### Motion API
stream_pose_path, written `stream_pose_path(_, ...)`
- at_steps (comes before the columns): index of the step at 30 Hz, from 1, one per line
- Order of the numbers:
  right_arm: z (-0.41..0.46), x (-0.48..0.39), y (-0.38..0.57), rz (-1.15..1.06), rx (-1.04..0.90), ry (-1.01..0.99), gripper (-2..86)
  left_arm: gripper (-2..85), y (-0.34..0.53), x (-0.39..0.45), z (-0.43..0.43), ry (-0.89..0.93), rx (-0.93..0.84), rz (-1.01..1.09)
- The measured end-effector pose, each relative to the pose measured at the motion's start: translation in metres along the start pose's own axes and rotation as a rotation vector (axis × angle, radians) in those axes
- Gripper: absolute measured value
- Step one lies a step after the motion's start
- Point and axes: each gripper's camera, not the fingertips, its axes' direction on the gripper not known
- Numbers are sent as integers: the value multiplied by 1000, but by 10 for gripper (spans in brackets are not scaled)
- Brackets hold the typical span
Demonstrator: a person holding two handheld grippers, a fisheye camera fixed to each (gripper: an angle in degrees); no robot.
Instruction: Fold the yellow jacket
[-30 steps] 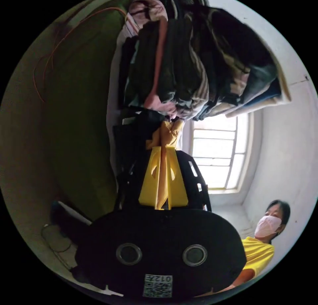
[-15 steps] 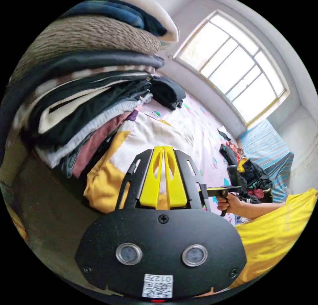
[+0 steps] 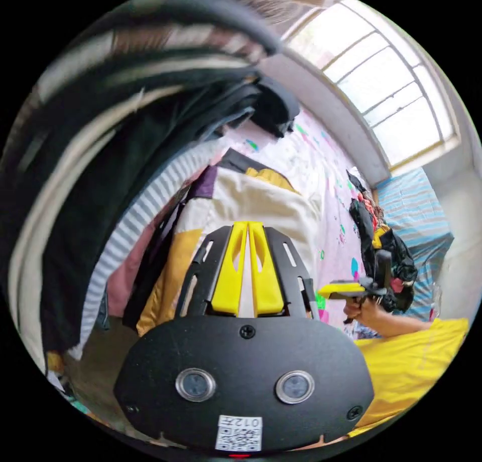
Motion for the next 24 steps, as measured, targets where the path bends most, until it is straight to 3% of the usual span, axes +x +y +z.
stream_pose_path(4, -17, -10, -43, -28, 104, 45, 7, 5, 28, 54, -35, -211, 17, 69)
stream_pose_path(8, -6, -25, -95, -52, 157, 137, 7, 5, 46, 58, -32, -202, -28, 51)
stream_pose_path(11, 23, -30, -121, -44, 77, 232, 7, 5, 50, 39, -11, -304, -85, -14)
stream_pose_path(18, 44, -38, -132, -3, -3, 251, 7, 6, 44, 1, 12, -158, -57, -129)
stream_pose_path(24, 10, -75, -85, -44, 101, 228, 7, 6, 16, 82, -8, -256, 25, 20)
